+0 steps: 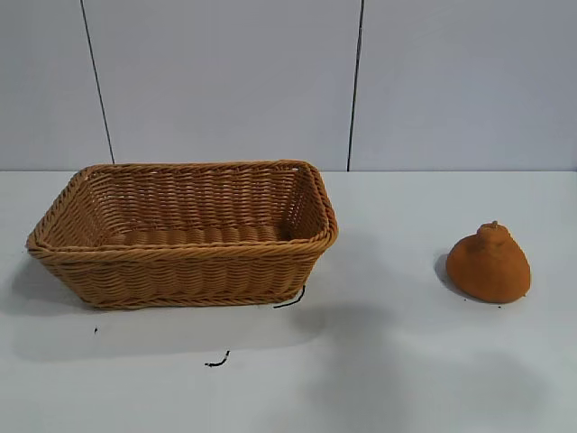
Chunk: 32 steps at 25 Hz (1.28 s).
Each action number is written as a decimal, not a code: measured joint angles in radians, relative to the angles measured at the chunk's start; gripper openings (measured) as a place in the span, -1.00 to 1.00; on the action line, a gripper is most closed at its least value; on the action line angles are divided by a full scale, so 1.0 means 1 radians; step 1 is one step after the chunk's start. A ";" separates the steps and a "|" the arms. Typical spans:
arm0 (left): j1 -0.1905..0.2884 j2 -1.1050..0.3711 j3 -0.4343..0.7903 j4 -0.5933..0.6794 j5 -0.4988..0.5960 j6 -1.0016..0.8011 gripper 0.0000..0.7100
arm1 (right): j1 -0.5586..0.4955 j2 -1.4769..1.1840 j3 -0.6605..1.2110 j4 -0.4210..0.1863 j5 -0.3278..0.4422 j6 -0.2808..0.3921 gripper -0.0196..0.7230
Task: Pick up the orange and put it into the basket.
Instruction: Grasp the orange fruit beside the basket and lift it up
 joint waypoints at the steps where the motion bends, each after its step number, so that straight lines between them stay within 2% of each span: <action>1: 0.000 0.000 0.000 0.000 0.000 0.000 0.80 | 0.000 0.048 -0.035 0.004 0.000 -0.002 0.76; 6: 0.000 0.000 0.000 0.000 0.000 0.000 0.80 | 0.009 0.230 -0.139 0.052 -0.007 -0.030 0.76; 14: 0.000 0.000 0.000 0.000 0.000 0.000 0.80 | 0.060 0.446 -0.153 0.050 -0.073 -0.017 0.76; 22: 0.000 0.000 0.000 0.000 0.000 0.000 0.80 | 0.060 0.628 -0.153 0.034 -0.219 0.003 0.76; 27: 0.000 0.000 0.000 0.000 0.000 0.000 0.80 | 0.060 0.695 -0.153 0.035 -0.242 0.003 0.74; 29: 0.000 0.000 0.000 0.000 0.000 0.000 0.80 | 0.060 0.696 -0.153 0.035 -0.250 0.003 0.55; 31: 0.000 0.000 0.000 0.000 0.000 0.000 0.80 | 0.060 0.695 -0.154 0.034 -0.256 0.003 0.15; 32: 0.000 0.000 0.000 0.000 0.000 0.000 0.80 | 0.060 0.692 -0.154 0.034 -0.256 0.003 -0.12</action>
